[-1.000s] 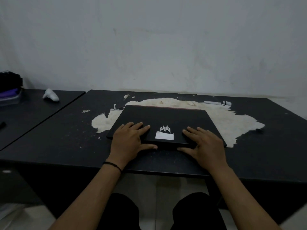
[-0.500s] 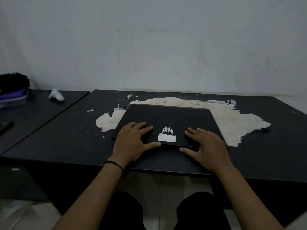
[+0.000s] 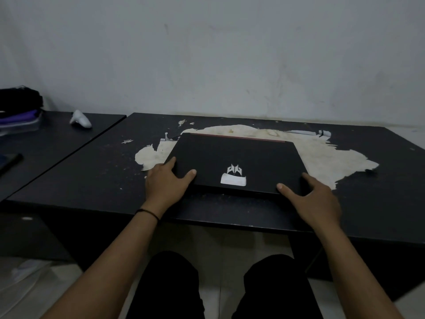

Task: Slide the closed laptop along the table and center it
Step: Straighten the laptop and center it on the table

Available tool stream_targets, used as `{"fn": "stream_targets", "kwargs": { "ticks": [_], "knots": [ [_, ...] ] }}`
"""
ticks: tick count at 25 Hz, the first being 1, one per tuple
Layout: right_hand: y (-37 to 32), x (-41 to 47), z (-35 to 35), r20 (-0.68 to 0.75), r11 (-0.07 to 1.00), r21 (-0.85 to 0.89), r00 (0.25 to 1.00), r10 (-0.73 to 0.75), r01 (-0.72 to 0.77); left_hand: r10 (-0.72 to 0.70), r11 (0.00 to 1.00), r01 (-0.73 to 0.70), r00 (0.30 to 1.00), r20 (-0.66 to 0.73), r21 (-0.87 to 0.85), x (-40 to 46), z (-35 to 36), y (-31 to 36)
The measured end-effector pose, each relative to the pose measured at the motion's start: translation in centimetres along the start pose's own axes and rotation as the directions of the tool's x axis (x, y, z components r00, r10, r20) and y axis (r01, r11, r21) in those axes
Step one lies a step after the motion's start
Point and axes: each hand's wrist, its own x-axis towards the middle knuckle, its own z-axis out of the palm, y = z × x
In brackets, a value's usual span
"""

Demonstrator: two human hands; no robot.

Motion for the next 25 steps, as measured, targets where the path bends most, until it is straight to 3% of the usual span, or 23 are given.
{"fn": "stream_targets", "kwargs": {
  "ticks": [7, 20, 25],
  "knots": [
    [0.4, -2.5, -2.0, -0.007, 0.996, 0.09, 1.0, -0.001, 0.002, 0.005, 1.0, -0.005, 1.0, -0.005, 0.019, -4.2, -1.3, 0.1],
    [2.4, -4.8, 0.5, -0.217, 0.96, -0.237, 0.955, -0.202, 0.149, 0.071, 0.997, -0.068, 0.995, -0.066, 0.048, -6.5, -1.2, -0.3],
    [2.3, -5.3, 1.9, -0.263, 0.893, -0.343, 0.883, -0.39, 0.292, 0.319, 0.915, -0.282, 0.943, -0.09, 0.287, -7.4, -0.3, -0.4]
  ]
}}
